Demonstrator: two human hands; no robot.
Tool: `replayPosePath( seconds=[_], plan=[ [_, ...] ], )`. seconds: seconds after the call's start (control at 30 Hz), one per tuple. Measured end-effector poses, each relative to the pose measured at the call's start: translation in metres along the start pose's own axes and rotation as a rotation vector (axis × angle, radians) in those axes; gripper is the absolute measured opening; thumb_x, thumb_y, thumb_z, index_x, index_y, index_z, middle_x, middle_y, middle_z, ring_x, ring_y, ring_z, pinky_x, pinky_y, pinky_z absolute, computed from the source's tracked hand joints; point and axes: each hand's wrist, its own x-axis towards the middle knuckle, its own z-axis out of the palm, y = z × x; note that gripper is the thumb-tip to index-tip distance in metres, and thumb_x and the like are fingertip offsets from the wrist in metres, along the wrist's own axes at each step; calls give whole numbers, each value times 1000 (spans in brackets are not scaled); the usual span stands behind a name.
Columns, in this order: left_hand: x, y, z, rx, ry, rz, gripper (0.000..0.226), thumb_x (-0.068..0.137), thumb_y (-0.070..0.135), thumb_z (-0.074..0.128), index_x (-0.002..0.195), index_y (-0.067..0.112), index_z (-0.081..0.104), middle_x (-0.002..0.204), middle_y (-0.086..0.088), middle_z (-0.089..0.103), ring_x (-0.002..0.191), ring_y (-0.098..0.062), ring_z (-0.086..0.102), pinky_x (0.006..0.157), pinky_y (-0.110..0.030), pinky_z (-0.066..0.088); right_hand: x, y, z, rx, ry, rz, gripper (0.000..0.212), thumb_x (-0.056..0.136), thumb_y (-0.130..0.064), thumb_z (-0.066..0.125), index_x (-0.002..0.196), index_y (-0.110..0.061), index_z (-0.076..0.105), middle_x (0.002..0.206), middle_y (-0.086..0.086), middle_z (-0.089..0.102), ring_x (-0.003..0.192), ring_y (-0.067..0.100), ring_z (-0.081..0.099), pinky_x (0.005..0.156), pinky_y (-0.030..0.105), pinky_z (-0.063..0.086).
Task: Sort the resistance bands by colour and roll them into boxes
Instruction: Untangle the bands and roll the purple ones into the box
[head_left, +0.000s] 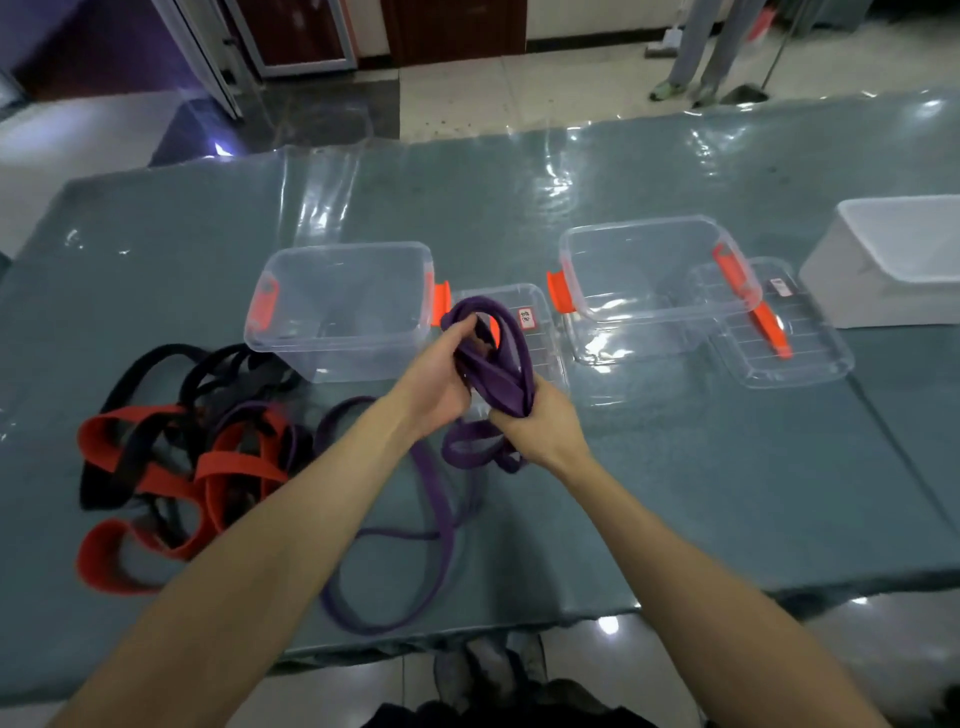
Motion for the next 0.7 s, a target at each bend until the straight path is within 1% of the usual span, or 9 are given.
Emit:
replayPosePath(
  seconds=[0.07,0.13,0.17,0.23,0.3,0.37,0.53,0.6,0.7],
  plan=[
    [5,0,-15,285,-21,24,16,101,40,67,99,25,70,99,3,69,93,-11,62,89,-30,42,3,11,-9,-15,34,53,18,70,-40,69,82,-30,60,72,-9,68,67,16,68,62,32,52],
    [11,-13,-39,597,63,45,28,100,37,65,121,18,68,125,-6,65,117,-19,61,99,-34,40,4,25,-17,3,69,138,16,73,-36,70,78,-28,57,73,-6,68,68,21,69,63,32,52],
    [13,-27,-53,856,147,66,34,104,34,63,132,15,65,137,-11,61,133,-27,56,107,-37,40,5,32,-20,17,87,188,15,74,-33,71,79,-27,58,76,-1,71,73,25,70,66,36,55],
    [7,-67,-80,1510,200,0,65,99,58,67,154,26,51,161,-14,40,158,-35,30,124,-52,31,4,49,-24,18,114,274,14,76,-28,73,80,-25,60,80,3,73,78,31,72,72,42,59],
    [-3,-108,-98,1921,79,-159,104,81,88,64,165,36,31,177,-10,9,167,-36,-2,127,-67,19,3,65,-24,10,121,332,13,78,-26,74,79,-23,61,78,3,72,78,32,72,71,42,59],
    [-6,-133,-110,2052,82,-222,112,76,89,64,166,31,28,179,-13,1,167,-36,-7,125,-68,22,2,74,-21,-17,122,351,14,79,-27,74,85,-20,65,78,2,71,78,30,72,68,38,56],
    [-17,-104,-175,2133,440,-104,65,95,50,68,148,15,53,158,-16,36,150,-35,35,108,-54,50,13,62,-5,-60,82,329,22,77,-29,75,95,-17,70,84,3,73,79,28,71,70,34,54],
    [-20,-77,-211,2088,584,-143,69,95,53,74,143,6,55,148,-19,44,140,-38,44,107,-53,52,19,55,4,-57,57,329,28,77,-28,74,100,-14,70,88,6,74,81,29,72,73,37,60],
    [-12,-62,-218,2020,594,-73,77,93,54,78,143,2,50,140,-22,51,132,-42,50,103,-55,53,25,50,18,-52,59,334,32,76,-29,73,104,-13,68,90,5,72,81,29,71,73,37,58]
  ],
)
